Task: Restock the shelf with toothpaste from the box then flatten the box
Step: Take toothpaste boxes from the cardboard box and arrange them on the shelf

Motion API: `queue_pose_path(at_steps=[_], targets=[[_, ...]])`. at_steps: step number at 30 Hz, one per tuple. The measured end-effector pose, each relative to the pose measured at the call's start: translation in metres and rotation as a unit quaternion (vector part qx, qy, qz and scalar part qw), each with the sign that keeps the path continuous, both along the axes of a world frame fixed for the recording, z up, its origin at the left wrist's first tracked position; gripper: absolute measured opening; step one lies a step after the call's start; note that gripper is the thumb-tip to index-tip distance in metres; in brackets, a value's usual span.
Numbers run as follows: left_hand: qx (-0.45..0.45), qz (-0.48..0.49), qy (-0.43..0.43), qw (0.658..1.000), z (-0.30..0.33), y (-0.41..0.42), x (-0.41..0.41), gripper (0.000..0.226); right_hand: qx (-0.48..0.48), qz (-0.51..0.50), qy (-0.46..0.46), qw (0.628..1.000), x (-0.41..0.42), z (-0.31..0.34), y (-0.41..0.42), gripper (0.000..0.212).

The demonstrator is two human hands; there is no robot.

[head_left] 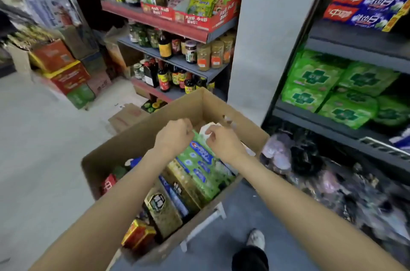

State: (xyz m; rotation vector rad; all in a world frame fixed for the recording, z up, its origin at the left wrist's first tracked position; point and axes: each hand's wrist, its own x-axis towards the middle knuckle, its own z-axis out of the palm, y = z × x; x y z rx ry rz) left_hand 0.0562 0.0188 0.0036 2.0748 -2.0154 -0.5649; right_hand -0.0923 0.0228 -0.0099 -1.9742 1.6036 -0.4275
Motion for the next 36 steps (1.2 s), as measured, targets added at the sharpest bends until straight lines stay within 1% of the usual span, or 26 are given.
queue_pose_path(at_steps=[2, 4, 7, 11, 14, 15, 18, 19, 21, 23, 25, 27, 29, 30, 32, 34, 36], targets=[[0.033, 0.011, -0.018, 0.999, -0.014, 0.02, 0.022, 0.029, 0.042, -0.007, 0.0, 0.999, 0.023, -0.013, 0.022, 0.03], [0.049, 0.019, -0.062, 0.997, -0.025, 0.037, 0.041, 0.033, 0.078, -0.003, -0.002, 0.997, 0.043, -0.022, 0.041, 0.037], [0.066, 0.052, -0.102, 0.991, -0.037, 0.062, 0.068, 0.043, 0.09, 0.025, -0.002, 0.996, 0.069, -0.03, 0.062, 0.039], [0.088, 0.104, -0.091, 0.986, -0.051, 0.093, 0.098, 0.055, 0.144, 0.041, -0.035, 0.988, 0.103, -0.038, 0.083, 0.043], [0.133, 0.164, -0.075, 0.975, -0.068, 0.105, 0.117, 0.075, 0.203, 0.059, -0.053, 0.976, 0.126, -0.046, 0.098, 0.046], [0.151, 0.173, -0.071, 0.971, -0.072, 0.108, 0.122, 0.075, 0.221, 0.061, -0.062, 0.971, 0.133, -0.049, 0.102, 0.045], [0.159, 0.136, -0.073, 0.975, -0.075, 0.114, 0.129, 0.048, 0.26, 0.057, -0.076, 0.961, 0.15, -0.056, 0.111, 0.041], [0.156, 0.12, -0.076, 0.978, -0.073, 0.114, 0.13, 0.043, 0.277, 0.054, -0.082, 0.956, 0.153, -0.059, 0.114, 0.039], [0.161, 0.093, -0.088, 0.979, -0.071, 0.114, 0.129, 0.043, 0.309, 0.044, -0.096, 0.945, 0.157, -0.064, 0.119, 0.038], [0.183, 0.07, -0.102, 0.975, -0.068, 0.113, 0.127, 0.052, 0.341, 0.02, -0.128, 0.931, 0.156, -0.07, 0.122, 0.038], [0.203, 0.067, -0.106, 0.971, -0.067, 0.113, 0.127, 0.056, 0.38, -0.015, -0.168, 0.909, 0.154, -0.074, 0.123, 0.037], [0.198, 0.084, -0.089, 0.972, -0.069, 0.112, 0.128, 0.053, 0.421, -0.045, -0.192, 0.886, 0.153, -0.073, 0.122, 0.036], [0.169, 0.115, -0.055, 0.977, -0.072, 0.112, 0.13, 0.044, 0.443, -0.06, -0.216, 0.868, 0.152, -0.072, 0.119, 0.036], [0.151, 0.131, -0.028, 0.979, -0.074, 0.112, 0.131, 0.038, 0.452, -0.068, -0.237, 0.857, 0.151, -0.073, 0.118, 0.033], [0.13, 0.167, 0.041, 0.977, -0.076, 0.112, 0.132, 0.031, 0.465, -0.087, -0.282, 0.834, 0.15, -0.073, 0.114, 0.021], [0.125, 0.198, 0.108, 0.966, -0.076, 0.11, 0.131, 0.034, 0.465, -0.099, -0.3, 0.827, 0.148, -0.073, 0.109, 0.014], [0.114, 0.209, 0.14, 0.961, -0.075, 0.107, 0.128, 0.038, 0.46, -0.102, -0.304, 0.828, 0.146, -0.069, 0.105, 0.015]])
